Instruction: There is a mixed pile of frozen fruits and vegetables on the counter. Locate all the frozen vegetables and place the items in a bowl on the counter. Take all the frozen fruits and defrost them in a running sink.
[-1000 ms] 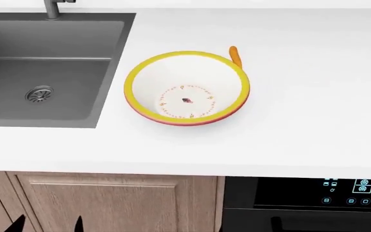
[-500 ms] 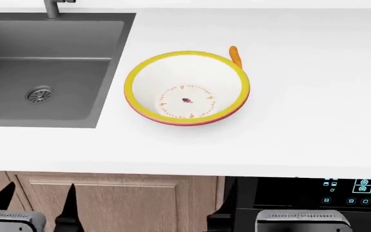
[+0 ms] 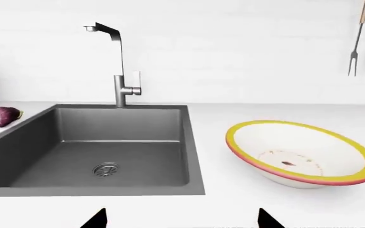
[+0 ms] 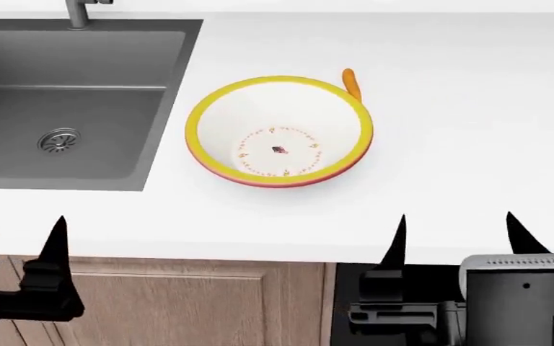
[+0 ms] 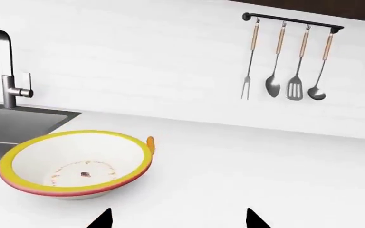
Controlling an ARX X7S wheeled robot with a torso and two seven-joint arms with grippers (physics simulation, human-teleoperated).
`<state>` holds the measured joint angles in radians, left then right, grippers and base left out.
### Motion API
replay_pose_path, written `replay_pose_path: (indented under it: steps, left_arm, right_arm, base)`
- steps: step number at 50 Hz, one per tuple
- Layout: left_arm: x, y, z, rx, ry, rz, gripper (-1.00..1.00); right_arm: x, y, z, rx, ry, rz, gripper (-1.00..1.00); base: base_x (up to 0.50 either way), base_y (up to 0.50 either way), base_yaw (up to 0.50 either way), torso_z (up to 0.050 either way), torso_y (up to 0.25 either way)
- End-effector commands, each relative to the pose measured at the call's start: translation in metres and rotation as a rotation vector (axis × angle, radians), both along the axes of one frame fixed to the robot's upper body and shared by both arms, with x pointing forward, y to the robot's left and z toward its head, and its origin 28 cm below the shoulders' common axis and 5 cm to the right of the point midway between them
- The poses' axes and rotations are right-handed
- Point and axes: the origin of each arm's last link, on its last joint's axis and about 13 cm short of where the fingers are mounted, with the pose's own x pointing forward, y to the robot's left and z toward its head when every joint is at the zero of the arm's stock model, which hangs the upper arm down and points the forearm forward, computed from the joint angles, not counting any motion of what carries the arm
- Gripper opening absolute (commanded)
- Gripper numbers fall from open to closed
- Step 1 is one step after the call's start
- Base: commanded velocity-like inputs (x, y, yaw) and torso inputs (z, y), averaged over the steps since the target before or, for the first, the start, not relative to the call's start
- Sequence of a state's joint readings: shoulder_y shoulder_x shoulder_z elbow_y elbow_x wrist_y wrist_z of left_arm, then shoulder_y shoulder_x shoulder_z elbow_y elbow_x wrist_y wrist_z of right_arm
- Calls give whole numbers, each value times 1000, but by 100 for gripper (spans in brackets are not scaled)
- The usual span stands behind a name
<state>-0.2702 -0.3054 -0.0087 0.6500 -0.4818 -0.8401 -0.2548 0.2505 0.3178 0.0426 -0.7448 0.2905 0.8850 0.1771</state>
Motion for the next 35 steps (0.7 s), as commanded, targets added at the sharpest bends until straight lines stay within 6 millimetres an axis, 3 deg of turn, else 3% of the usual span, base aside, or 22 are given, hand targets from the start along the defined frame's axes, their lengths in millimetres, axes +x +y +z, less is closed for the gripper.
replay_pose_path:
  steps: [1,12,35]
  left_arm:
    - [-4,7,11,17,0,2,100]
    - [-2,11,11,17,4,20,100]
    - [0,14,7,19,25,27,100]
  right_arm:
    - [-10,-10,11,22,26,-13,100]
    - [-10,-14,10,-16,38,-29,100]
    - [-11,-14,11,-38,16,-43,100]
  base:
    - [0,0,0,0,0]
    - [33,0,0,0,0]
    - [414,0,0,0,0]
